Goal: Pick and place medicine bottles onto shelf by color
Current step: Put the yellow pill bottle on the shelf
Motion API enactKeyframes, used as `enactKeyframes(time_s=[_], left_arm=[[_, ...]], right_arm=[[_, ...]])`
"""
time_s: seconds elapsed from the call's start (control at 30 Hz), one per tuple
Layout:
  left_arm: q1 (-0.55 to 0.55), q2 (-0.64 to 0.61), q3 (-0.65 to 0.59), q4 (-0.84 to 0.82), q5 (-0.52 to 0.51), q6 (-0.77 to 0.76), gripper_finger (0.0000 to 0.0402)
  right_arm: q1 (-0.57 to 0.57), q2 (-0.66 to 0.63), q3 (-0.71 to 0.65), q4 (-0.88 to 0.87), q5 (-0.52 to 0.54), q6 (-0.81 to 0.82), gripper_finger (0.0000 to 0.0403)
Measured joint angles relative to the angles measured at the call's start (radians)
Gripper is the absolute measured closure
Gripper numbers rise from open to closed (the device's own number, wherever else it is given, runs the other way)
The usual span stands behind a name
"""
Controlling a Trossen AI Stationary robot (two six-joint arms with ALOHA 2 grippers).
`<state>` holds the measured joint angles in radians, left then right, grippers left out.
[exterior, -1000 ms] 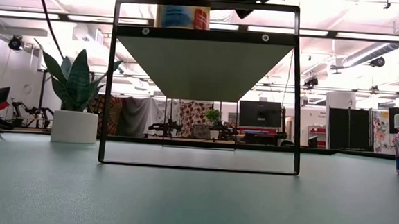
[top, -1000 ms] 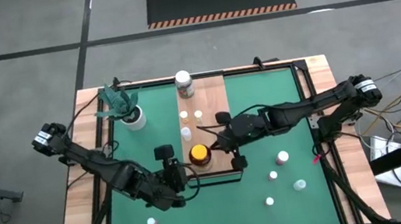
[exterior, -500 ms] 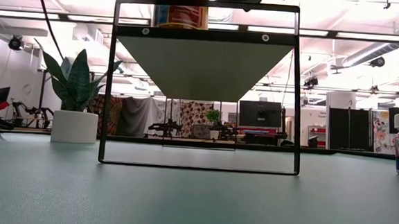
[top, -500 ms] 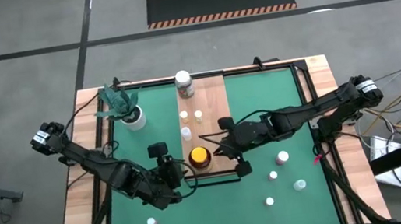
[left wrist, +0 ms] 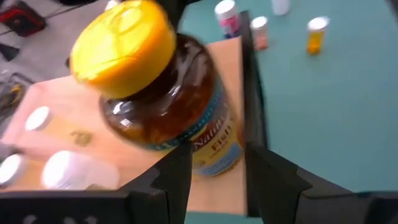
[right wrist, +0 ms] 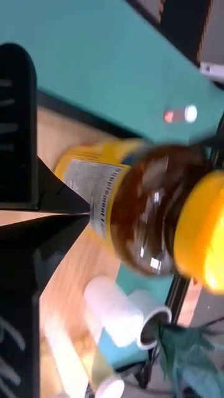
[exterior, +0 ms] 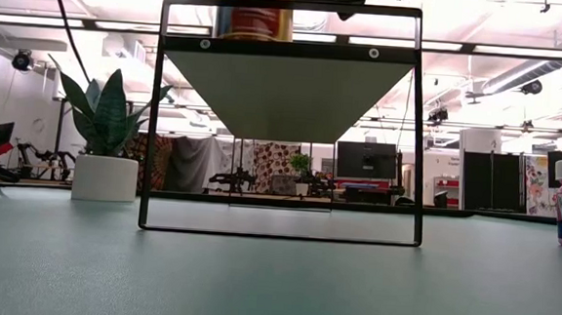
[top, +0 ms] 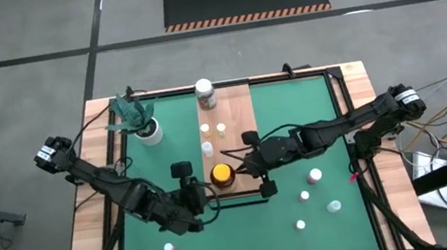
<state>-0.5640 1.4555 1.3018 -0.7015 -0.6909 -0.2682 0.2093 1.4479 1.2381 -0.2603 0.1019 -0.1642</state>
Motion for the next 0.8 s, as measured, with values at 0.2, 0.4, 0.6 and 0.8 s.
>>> enactKeyframes(time_s=[0.2, 0.4, 0.6, 0.8], left_arm=[[0.002, 0.0, 0.0, -0.084, -0.063, -0.067, 0.0268], [-0.004, -0.011, 0.0, -0.126, -0.019, -0.117, 0.0268], [-0.014, -0.014, 0.0, -0.081, 0.009, -0.108, 0.0268], [-0.012, 0.0, -0.019, -0.027, 0.026, -0.028, 0.0268]], right_arm=[[0.018, 0.023, 0.0, 0.02, -0.061, -0.002, 0.0394], [0.031, 0.003, -0.002, -0.014, -0.024, -0.005, 0.0394], [0.028, -0.007, -0.001, -0.007, 0.066, -0.018, 0.0394], [0.012, -0.006, -0.005, 0.024, 0.133, -0.022, 0.0394]])
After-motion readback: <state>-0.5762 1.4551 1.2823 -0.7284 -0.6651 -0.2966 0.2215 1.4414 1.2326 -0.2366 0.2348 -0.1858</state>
